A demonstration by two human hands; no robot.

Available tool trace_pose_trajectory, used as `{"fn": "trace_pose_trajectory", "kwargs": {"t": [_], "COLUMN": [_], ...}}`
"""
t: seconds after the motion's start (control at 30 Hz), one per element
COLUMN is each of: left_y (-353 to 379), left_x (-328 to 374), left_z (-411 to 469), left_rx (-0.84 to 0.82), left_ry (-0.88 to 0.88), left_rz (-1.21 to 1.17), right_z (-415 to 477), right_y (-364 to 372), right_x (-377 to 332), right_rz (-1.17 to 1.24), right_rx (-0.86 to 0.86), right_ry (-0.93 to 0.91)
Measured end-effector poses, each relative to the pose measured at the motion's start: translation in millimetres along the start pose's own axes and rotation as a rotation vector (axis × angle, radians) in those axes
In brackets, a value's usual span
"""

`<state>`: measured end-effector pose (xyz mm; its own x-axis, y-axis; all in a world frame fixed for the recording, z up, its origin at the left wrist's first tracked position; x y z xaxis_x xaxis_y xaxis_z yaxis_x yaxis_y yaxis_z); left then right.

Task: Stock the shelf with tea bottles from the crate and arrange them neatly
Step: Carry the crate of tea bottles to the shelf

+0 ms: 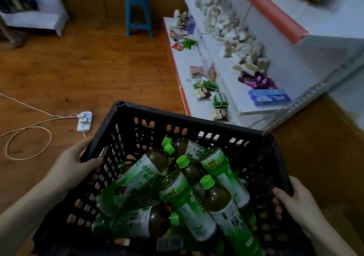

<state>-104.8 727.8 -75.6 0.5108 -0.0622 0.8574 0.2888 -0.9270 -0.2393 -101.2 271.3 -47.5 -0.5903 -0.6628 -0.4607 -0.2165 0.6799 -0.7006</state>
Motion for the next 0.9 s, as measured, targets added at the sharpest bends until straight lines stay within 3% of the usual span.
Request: {"fn": "trace_pose_trajectory", "kwargs": {"t": [0.3, 0.6, 0.9], "left_y": [-100.1, -88.9, -91.8], "left_x": [42.2, 131.8, 242.3], "left_z": [111.5, 267.2, 463.0], "left_rx": [0.174, 0.272, 0.323], "left_ry": [-0.027, -0.004, 0.003], "left_rz": [-0.004, -0.057, -0.163], "right_z": [90.7, 264.3, 408.9], "right_y": [76.5, 69.6, 45.5], "right_x": [-164.9, -347.5, -576.1], "right_rz": [0.03, -0.041, -0.101], "right_rx": [-0.021, -0.056, -0.055], "right_ry": [-0.181, -0.294, -0.419]}}
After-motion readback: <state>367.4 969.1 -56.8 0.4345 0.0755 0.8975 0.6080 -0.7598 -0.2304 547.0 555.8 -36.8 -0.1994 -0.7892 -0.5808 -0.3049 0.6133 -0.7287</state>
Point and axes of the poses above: each hand's wrist, its own z-axis towards the middle knuckle, its own y-axis out of the palm, x = y × z, the point moved 3 cm from there along z, towards the middle knuckle, and after that the axes turned 11 degrees about -z, right-handed, at the moved point
